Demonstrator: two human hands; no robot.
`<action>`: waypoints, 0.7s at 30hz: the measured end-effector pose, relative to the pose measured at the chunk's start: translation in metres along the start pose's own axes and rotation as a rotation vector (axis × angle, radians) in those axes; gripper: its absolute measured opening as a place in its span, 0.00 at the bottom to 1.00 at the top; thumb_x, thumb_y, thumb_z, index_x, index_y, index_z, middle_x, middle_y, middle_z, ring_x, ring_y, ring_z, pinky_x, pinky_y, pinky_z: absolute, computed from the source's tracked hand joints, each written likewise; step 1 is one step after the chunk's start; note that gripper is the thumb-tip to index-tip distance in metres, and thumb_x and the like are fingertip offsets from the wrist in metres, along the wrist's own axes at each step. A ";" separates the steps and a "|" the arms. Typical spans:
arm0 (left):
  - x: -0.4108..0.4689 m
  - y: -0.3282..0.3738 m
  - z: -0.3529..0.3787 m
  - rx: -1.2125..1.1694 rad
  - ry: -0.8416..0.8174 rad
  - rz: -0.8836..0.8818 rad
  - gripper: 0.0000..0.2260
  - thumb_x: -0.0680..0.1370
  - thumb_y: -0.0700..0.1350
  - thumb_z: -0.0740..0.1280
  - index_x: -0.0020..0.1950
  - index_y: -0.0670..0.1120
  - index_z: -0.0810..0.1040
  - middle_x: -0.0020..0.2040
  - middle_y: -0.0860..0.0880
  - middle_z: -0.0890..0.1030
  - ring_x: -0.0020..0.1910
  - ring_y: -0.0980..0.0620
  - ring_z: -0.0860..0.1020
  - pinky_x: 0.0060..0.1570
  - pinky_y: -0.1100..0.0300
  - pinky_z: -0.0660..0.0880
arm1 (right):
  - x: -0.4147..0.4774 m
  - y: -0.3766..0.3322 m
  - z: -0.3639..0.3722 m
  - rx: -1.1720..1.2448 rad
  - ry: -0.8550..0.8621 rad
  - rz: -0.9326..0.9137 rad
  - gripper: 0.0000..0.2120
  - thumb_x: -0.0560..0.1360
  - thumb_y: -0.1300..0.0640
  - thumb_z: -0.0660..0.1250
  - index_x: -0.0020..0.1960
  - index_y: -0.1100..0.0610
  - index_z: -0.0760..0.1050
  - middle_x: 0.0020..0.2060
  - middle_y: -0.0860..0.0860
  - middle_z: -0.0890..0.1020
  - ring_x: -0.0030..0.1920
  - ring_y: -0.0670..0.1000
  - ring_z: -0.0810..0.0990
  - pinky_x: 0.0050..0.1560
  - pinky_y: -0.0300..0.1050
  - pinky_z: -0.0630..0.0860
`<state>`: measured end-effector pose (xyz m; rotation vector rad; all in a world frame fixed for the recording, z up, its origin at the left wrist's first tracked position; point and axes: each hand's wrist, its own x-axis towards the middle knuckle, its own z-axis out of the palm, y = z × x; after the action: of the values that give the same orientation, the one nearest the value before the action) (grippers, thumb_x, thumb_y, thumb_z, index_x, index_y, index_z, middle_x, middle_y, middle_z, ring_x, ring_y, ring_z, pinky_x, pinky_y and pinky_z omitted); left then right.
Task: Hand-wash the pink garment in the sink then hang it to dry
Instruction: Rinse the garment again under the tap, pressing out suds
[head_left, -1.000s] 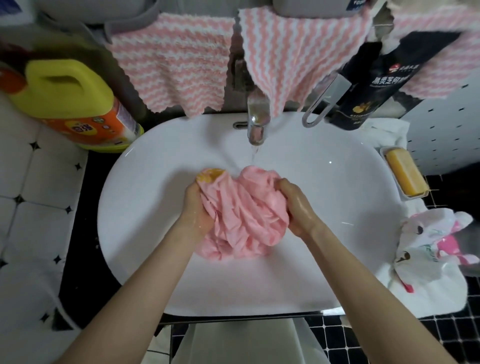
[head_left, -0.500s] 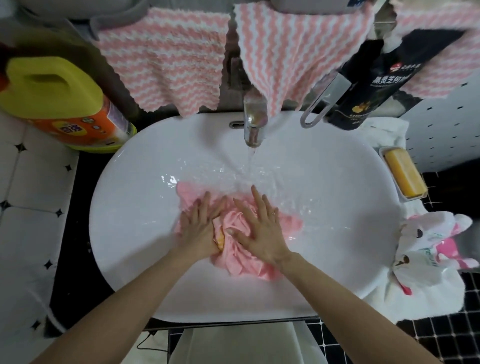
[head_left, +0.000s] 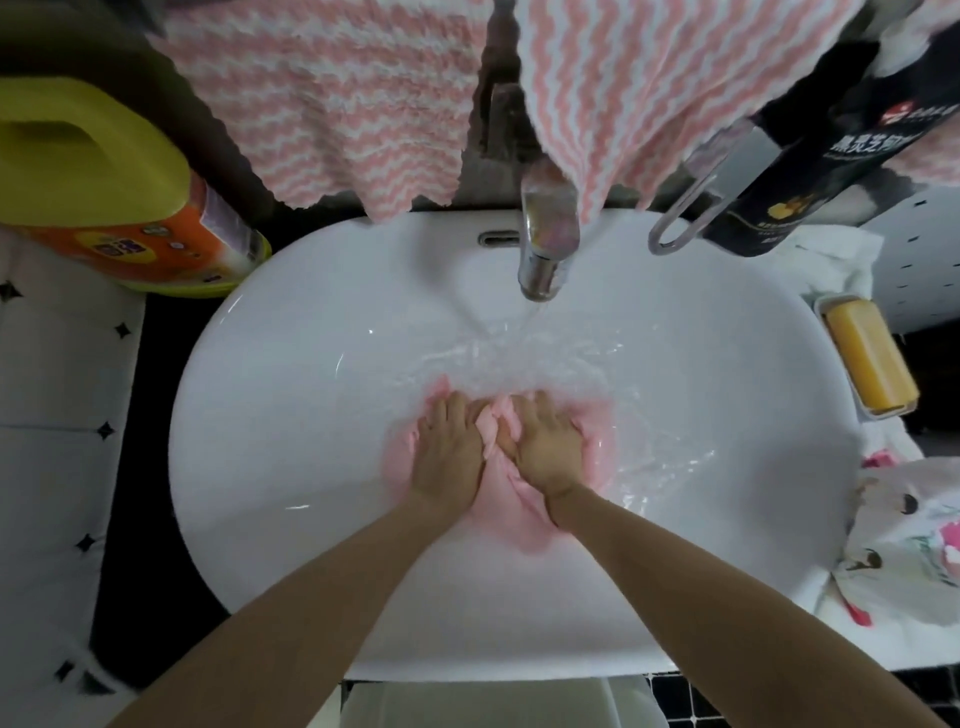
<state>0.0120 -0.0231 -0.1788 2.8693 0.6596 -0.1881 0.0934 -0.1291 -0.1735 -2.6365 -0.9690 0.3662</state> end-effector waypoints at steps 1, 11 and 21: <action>0.004 0.004 -0.003 -0.006 -0.020 -0.026 0.17 0.72 0.48 0.55 0.55 0.49 0.79 0.46 0.46 0.75 0.52 0.44 0.73 0.39 0.53 0.75 | 0.005 -0.001 -0.004 -0.002 0.009 0.020 0.16 0.76 0.48 0.57 0.49 0.59 0.77 0.43 0.58 0.80 0.34 0.59 0.79 0.33 0.41 0.67; 0.050 -0.023 -0.072 -0.718 -0.501 -0.034 0.24 0.57 0.54 0.69 0.52 0.50 0.75 0.51 0.43 0.79 0.55 0.40 0.77 0.54 0.49 0.76 | 0.044 0.001 -0.058 0.641 -0.269 0.412 0.17 0.77 0.44 0.63 0.50 0.57 0.80 0.45 0.56 0.84 0.50 0.58 0.81 0.52 0.50 0.77; 0.007 -0.069 -0.100 -0.726 -0.159 -0.389 0.43 0.58 0.67 0.69 0.68 0.48 0.69 0.57 0.47 0.74 0.56 0.49 0.73 0.58 0.58 0.68 | -0.005 0.022 -0.104 0.582 -0.075 0.192 0.28 0.68 0.32 0.62 0.64 0.42 0.73 0.51 0.44 0.80 0.51 0.47 0.78 0.60 0.50 0.72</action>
<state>-0.0045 0.0622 -0.0933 2.0017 0.9987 -0.1804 0.1374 -0.1689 -0.0857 -2.1888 -0.5207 0.6803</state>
